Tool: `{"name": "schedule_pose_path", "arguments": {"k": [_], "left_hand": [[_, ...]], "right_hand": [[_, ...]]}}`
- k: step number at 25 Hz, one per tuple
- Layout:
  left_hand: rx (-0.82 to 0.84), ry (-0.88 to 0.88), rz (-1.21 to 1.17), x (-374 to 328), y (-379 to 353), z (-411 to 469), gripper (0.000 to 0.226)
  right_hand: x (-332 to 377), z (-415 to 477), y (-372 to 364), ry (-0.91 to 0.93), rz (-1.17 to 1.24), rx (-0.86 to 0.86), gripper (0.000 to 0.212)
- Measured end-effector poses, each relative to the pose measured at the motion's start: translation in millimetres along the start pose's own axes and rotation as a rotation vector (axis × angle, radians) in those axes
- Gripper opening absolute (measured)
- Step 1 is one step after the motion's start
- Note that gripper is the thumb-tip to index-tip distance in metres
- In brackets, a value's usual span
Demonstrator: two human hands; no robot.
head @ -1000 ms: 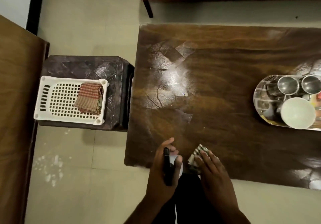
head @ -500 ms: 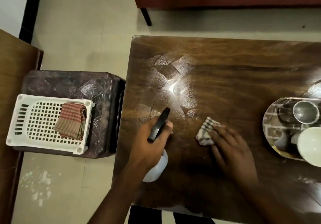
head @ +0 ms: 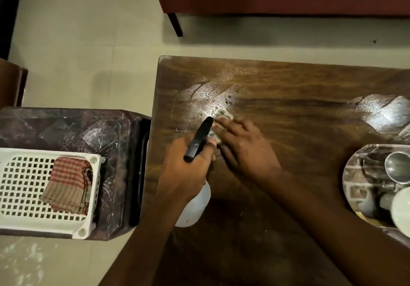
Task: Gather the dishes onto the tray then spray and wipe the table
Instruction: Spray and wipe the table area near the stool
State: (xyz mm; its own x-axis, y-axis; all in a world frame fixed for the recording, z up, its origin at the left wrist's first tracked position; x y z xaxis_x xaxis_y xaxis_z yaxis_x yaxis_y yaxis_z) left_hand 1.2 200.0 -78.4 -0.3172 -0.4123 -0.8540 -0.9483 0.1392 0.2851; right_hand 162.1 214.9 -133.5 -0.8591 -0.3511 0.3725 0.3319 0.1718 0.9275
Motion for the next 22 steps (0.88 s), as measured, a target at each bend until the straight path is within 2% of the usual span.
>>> {"name": "schedule_pose_path", "arguments": {"k": [1,2,3,4,5,7,8,9,10,13,14,15,16,18,19,20,21,22], "left_hand": [[0.003,0.024,-0.028,3.1,2.9,2.1,0.032],[0.010,0.048,-0.036,6.0,6.1,4.1,0.031],[0.022,0.062,-0.020,8.2,8.8,5.8,0.033],[0.035,0.064,0.010,9.7,11.1,7.0,0.036],[0.041,0.057,0.038,10.8,14.3,8.7,0.038],[0.023,0.045,0.052,11.4,22.5,11.0,0.042],[0.005,0.050,0.043,11.8,27.0,11.7,0.045],[-0.012,0.064,0.024,12.2,30.9,12.5,0.046],[-0.019,0.072,-0.002,12.5,34.5,13.4,0.043],[-0.019,0.034,-0.054,10.2,43.4,16.2,0.024],[-0.026,0.024,-0.061,10.5,48.4,17.6,0.022],[-0.035,0.026,-0.073,12.4,53.4,19.2,0.021],[-0.046,0.037,-0.094,15.9,58.2,20.5,0.019],[-0.066,0.062,-0.131,22.9,66.6,20.7,0.020],[-0.072,0.069,-0.137,24.9,68.6,20.5,0.024],[-0.076,0.072,-0.137,26.1,69.5,20.3,0.029],[-0.080,0.074,-0.136,26.7,70.3,20.8,0.032],[-0.082,0.075,-0.138,26.6,71.0,21.8,0.033]], "right_hand": [[-1.1,-0.1,2.4,0.214,-0.061,0.084,0.051],[-16.6,5.0,8.4,0.308,-0.117,0.110,0.050],[-42.0,15.1,15.7,0.251,-0.148,0.095,0.050],[-72.9,28.7,26.7,0.064,-0.144,0.035,0.049],[-103.7,42.0,40.5,-0.203,-0.113,-0.068,0.049],[-124.7,55.5,50.0,-0.690,0.021,-0.264,0.051],[-107.6,62.4,42.3,-0.785,0.061,-0.304,0.052],[-79.9,70.2,30.5,-0.754,0.081,-0.298,0.052],[-46.2,76.6,15.6,-0.598,0.090,-0.240,0.051],[44.7,63.0,-18.5,0.254,0.041,0.118,0.044],[41.2,65.3,-16.8,0.443,-0.004,0.184,0.043],[22.4,77.2,-11.8,0.477,-0.071,0.186,0.044],[-4.2,94.4,-4.7,0.348,-0.123,0.154,0.046],[-65.9,125.5,24.5,-0.174,-0.100,-0.073,0.049],[-84.9,129.8,35.2,-0.458,-0.035,-0.196,0.050],[-84.7,133.2,35.2,-0.660,0.033,-0.269,0.051],[-66.7,140.7,26.5,-0.719,0.079,-0.274,0.051],[-37.9,149.9,14.5,-0.645,0.105,-0.223,0.050]]}}
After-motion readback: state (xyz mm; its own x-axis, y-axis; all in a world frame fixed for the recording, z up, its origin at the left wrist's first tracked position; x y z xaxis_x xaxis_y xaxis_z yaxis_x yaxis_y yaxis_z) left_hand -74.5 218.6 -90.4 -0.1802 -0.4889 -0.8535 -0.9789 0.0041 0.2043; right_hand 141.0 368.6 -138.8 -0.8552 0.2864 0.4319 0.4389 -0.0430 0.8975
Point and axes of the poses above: each hand's wrist, its own z-axis towards the middle knuckle, its own y-axis out of the back of the hand, x = y × z, the point moved 6 cm from there along z, towards the middle knuckle, and after that the axes turned 2 degrees about -y, right-handed, at the moved point
